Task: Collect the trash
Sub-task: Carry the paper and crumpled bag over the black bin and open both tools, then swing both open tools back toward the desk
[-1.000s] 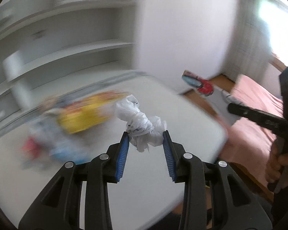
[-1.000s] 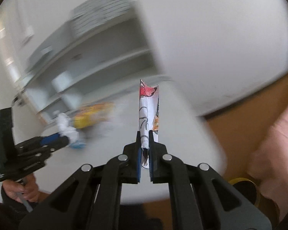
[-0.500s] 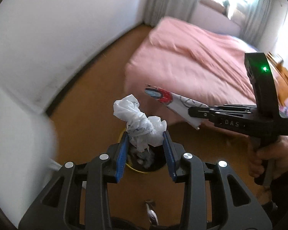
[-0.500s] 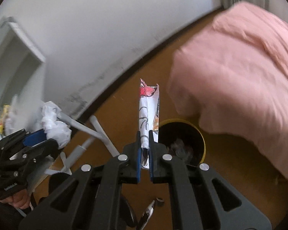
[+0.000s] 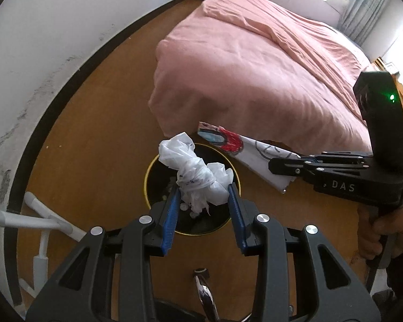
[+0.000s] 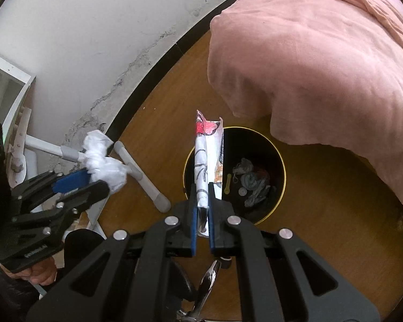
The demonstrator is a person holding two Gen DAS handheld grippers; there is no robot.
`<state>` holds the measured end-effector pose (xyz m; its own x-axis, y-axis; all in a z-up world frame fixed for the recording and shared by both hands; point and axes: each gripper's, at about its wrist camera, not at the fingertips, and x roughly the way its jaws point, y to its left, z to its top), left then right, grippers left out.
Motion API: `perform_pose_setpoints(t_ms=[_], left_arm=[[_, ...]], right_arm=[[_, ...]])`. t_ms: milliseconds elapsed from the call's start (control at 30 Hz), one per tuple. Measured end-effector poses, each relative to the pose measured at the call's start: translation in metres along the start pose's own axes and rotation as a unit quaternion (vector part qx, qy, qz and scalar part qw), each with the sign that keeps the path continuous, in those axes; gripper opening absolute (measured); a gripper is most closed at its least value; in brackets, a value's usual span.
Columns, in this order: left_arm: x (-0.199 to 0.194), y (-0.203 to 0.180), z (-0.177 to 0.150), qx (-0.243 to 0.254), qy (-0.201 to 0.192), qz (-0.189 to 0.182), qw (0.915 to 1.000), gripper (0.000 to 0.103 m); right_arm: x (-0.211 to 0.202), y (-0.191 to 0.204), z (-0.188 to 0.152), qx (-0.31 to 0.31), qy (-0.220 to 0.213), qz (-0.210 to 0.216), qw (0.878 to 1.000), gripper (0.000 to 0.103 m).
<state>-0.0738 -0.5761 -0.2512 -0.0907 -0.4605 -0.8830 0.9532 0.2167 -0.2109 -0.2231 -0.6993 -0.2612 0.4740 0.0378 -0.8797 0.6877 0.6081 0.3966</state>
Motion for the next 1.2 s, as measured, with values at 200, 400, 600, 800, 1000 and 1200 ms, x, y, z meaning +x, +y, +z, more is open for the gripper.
perform_pose_setpoints(t_ms=[200,400,600,800,1000,1200], left_arm=[[0.01,-0.001,0.003,0.01,0.012,-0.005,0.9999,0.05],[0.007,0.001,0.008,0.014,0.002,0.001,0.9999,0.065],[-0.016,0.003,0.009,0.007,-0.018,0.006,0.9998,0.071],[-0.085,-0.005,0.0,0.005,-0.071,0.025,0.9971,0.088],[-0.182,0.005,-0.028,-0.02,-0.141,0.055,0.9883,0.092],[-0.284,0.058,-0.097,-0.094,-0.194,0.149,0.9649,0.092]], right_arm=[[-0.009,0.001,0.006,0.002,-0.008,0.008,1.0,0.007],[-0.009,0.0,0.013,0.008,-0.006,0.011,1.0,0.037],[-0.023,0.014,0.016,-0.005,-0.025,0.003,1.0,0.053],[-0.048,0.041,0.02,-0.031,-0.056,-0.007,0.998,0.064],[-0.091,0.113,0.022,-0.101,-0.103,0.015,0.989,0.067],[-0.109,0.246,0.006,-0.221,-0.119,0.091,0.964,0.071]])
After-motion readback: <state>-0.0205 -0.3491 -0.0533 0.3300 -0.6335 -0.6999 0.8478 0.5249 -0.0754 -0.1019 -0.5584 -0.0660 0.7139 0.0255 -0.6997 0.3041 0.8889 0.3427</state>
